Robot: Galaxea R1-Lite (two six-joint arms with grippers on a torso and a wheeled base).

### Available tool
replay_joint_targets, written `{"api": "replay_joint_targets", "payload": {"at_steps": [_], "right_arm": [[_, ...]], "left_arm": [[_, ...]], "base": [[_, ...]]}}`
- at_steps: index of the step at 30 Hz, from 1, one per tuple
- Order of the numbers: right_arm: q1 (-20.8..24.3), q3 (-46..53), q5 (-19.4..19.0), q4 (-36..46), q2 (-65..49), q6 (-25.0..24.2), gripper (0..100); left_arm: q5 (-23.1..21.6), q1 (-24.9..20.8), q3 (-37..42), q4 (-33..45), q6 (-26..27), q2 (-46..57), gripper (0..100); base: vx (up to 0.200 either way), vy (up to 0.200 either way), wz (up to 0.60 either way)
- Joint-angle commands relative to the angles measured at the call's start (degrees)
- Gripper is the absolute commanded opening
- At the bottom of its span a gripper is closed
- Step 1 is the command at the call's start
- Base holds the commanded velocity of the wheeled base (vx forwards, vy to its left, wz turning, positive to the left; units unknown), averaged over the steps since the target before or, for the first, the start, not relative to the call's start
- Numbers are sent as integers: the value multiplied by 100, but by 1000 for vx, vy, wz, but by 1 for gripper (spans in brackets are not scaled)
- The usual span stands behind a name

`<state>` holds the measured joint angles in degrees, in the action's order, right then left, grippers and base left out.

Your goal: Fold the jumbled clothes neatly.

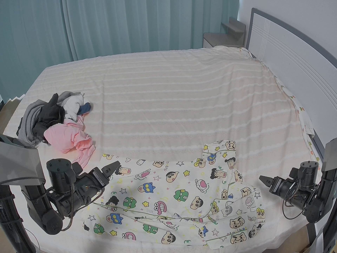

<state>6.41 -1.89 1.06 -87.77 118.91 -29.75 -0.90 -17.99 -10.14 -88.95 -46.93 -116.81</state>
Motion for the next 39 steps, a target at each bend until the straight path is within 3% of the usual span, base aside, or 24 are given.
{"api": "replay_joint_targets", "payload": {"at_steps": [1,3,4,5,9,10,12,14,16,20,23,28,39], "right_arm": [[0,-13,-1,-3,-78,13,100],[18,-22,-1,-3,-78,30,100],[27,-31,-1,-3,-78,30,100],[62,-57,-1,-3,-78,30,100],[106,-40,8,-3,-157,127,100],[106,-40,8,-3,-157,127,100],[246,101,17,-3,-333,136,100],[246,136,17,-3,-447,144,100],[220,189,17,50,-702,171,100],[141,189,17,94,-869,180,100],[185,189,8,94,-904,215,100],[255,189,-1,94,-913,206,100],[545,189,70,146,-1054,224,100]], "left_arm": [[-437,534,39,159,624,44,100],[-1088,929,-146,458,1213,27,100],[-1140,964,-181,511,1283,27,100],[-1386,1175,-533,1029,1758,-35,100],[-1448,1351,-1728,2550,2232,-246,100],[-1448,1351,-1728,2550,2232,-246,100],[-1562,1369,-2660,3842,2303,-237,100],[-1650,1377,-2941,4228,2355,-237,100],[-1738,1457,-3398,4826,2769,-298,100],[-1712,1588,-3600,5002,3437,-589,100],[-1650,1597,-3705,5011,3472,-720,100],[-1167,1606,-3978,4984,3718,-1072,100],[-1105,1632,-3952,4993,3894,-1265,100]], "base": [[0,0,0],[0,0,0],[0,0,0],[0,0,0],[0,0,0],[0,0,0],[0,0,0],[0,0,0],[0,0,0],[0,0,0],[0,0,0],[0,0,0],[0,0,0]]}}
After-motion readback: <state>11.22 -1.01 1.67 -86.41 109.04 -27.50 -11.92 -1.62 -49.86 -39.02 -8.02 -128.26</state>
